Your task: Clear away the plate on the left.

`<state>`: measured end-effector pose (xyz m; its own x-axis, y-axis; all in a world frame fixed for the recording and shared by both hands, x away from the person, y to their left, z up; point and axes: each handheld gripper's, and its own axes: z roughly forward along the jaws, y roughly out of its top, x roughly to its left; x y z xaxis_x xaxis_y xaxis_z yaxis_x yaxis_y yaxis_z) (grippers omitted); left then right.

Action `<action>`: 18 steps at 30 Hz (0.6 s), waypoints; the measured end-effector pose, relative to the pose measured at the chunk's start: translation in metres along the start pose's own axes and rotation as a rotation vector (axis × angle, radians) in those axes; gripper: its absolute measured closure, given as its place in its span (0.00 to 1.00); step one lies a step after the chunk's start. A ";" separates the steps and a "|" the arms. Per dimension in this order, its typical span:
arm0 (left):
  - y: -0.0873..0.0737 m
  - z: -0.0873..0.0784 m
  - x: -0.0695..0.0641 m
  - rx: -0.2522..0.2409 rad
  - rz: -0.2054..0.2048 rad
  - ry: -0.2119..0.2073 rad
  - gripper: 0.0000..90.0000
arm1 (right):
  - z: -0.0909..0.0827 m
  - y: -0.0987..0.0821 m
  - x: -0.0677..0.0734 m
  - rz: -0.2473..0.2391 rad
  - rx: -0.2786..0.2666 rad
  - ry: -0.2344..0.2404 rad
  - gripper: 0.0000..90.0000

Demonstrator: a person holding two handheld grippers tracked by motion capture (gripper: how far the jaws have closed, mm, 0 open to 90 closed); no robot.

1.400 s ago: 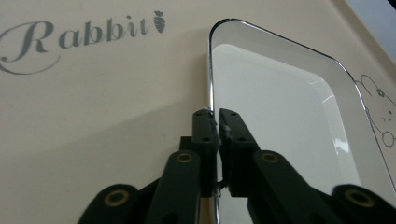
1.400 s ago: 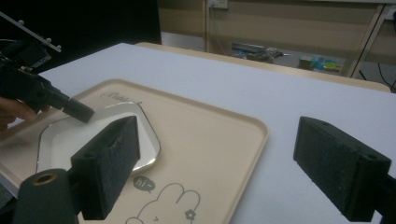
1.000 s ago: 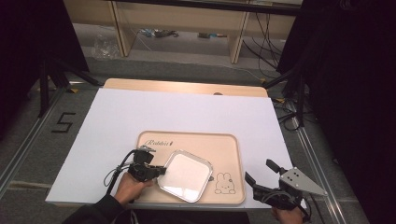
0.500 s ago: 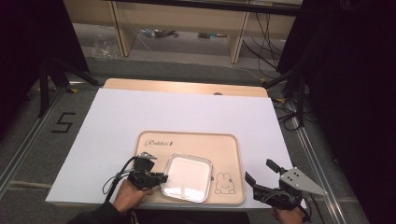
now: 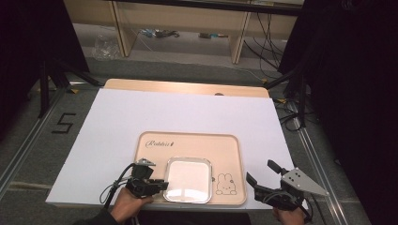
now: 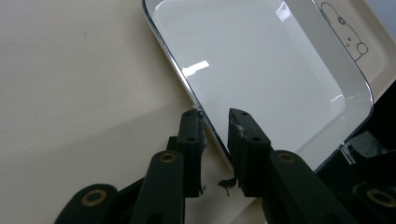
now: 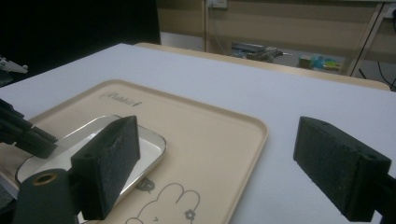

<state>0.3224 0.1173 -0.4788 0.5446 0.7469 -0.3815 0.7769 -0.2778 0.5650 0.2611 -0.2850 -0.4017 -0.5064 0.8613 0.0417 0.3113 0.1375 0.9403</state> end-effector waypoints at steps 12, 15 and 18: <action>0.003 -0.011 0.003 -0.060 0.002 0.027 0.55 | 0.000 0.000 0.002 0.017 0.009 0.001 0.17; 0.004 -0.014 0.005 -0.067 0.002 0.041 0.50 | 0.001 0.000 0.002 0.021 -0.007 0.006 0.17; 0.005 -0.016 0.006 -0.078 0.011 0.044 0.47 | 0.001 0.000 0.001 0.009 -0.008 0.004 0.17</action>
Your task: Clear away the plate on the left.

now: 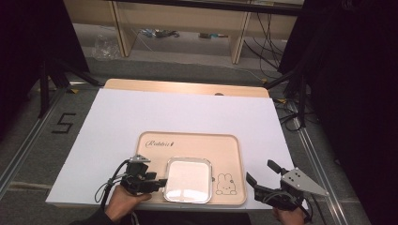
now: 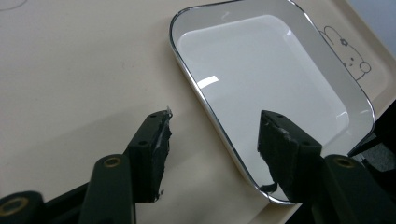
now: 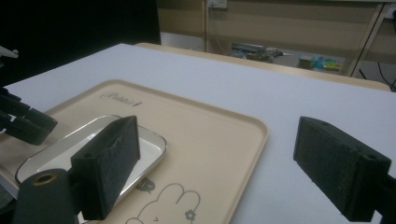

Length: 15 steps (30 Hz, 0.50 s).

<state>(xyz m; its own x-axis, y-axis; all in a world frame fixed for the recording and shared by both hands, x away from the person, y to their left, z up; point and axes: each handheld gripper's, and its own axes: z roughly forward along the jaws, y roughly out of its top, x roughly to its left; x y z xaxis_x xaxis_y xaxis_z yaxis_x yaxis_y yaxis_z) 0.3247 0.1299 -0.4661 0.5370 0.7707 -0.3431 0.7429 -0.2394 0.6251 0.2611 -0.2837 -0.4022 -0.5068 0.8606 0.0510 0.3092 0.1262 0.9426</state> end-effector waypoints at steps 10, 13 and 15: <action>0.006 -0.008 0.005 -0.056 0.001 0.019 0.29 | -0.001 0.000 -0.001 -0.016 0.010 -0.011 0.17; 0.008 -0.012 0.007 -0.066 -0.005 0.020 0.23 | -0.001 0.001 0.000 -0.006 0.009 -0.001 0.17; 0.010 -0.016 0.010 -0.069 0.017 0.026 0.22 | -0.002 0.001 0.000 -0.007 0.013 -0.009 0.17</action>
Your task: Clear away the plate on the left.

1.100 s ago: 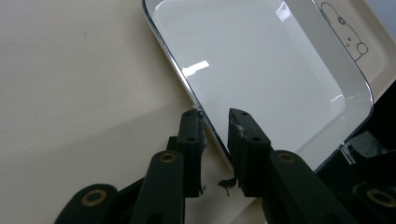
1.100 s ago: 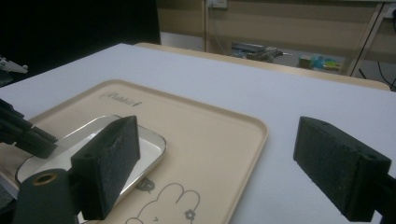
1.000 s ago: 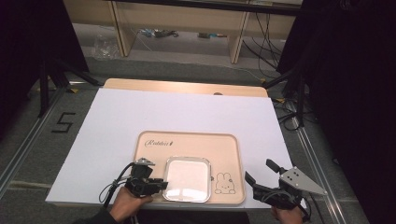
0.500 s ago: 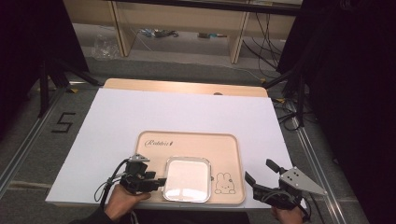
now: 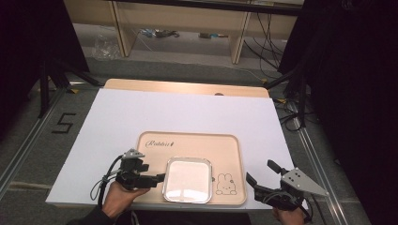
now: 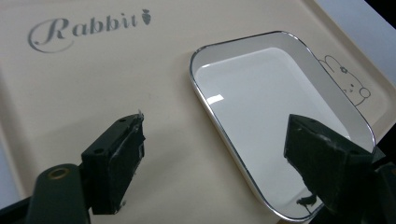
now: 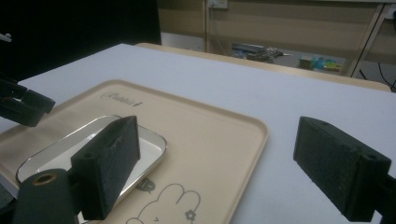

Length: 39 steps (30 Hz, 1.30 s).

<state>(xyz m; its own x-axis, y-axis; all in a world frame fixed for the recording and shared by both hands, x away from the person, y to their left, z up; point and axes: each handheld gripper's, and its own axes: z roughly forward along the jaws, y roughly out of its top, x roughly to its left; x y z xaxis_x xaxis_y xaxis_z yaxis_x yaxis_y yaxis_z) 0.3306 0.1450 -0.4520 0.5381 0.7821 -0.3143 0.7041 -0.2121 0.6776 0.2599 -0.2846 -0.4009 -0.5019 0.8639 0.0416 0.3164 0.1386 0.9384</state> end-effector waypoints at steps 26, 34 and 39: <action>-0.001 -0.049 0.033 -0.249 -0.075 0.137 0.11 | 0.000 0.000 0.000 -0.009 -0.003 -0.001 0.17; -0.006 -0.056 0.032 -0.267 -0.065 0.152 0.06 | 0.001 -0.001 0.000 -0.012 -0.015 0.000 0.17; -0.011 -0.063 0.031 -0.304 -0.059 0.149 0.05 | 0.001 -0.001 0.000 -0.013 -0.014 0.000 0.17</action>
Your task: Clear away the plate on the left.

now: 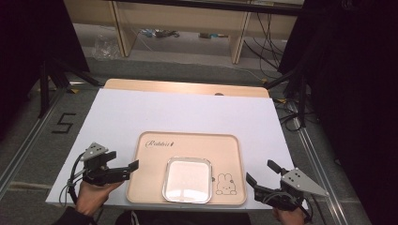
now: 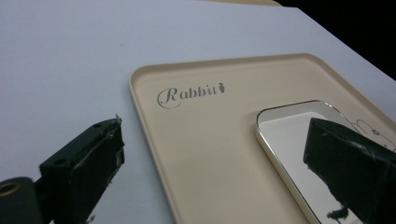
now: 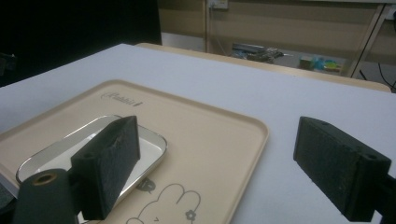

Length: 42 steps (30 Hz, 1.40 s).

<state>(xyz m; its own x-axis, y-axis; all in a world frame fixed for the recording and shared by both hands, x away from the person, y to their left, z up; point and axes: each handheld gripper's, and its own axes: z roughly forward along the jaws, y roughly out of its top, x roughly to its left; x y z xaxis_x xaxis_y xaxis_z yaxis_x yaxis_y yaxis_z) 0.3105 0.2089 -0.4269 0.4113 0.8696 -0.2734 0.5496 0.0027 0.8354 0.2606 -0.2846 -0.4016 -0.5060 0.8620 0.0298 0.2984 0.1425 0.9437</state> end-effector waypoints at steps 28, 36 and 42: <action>-0.017 -0.036 -0.010 -0.109 0.039 0.030 0.06 | 0.000 0.000 0.001 0.011 0.010 0.004 0.17; -0.019 -0.041 -0.014 -0.110 0.057 0.039 0.07 | 0.000 0.000 0.001 0.010 0.013 0.001 0.17; -0.020 -0.040 -0.015 -0.101 0.061 0.034 0.07 | 0.001 0.000 0.001 0.003 0.002 0.002 0.17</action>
<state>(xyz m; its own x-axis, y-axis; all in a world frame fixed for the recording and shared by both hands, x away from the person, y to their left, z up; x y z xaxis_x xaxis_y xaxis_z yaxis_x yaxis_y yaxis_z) 0.2644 0.2160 -0.4200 0.4160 0.8858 -0.2058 0.4478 -0.0026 0.8941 0.2607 -0.2837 -0.4018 -0.5069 0.8613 0.0330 0.3017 0.1415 0.9428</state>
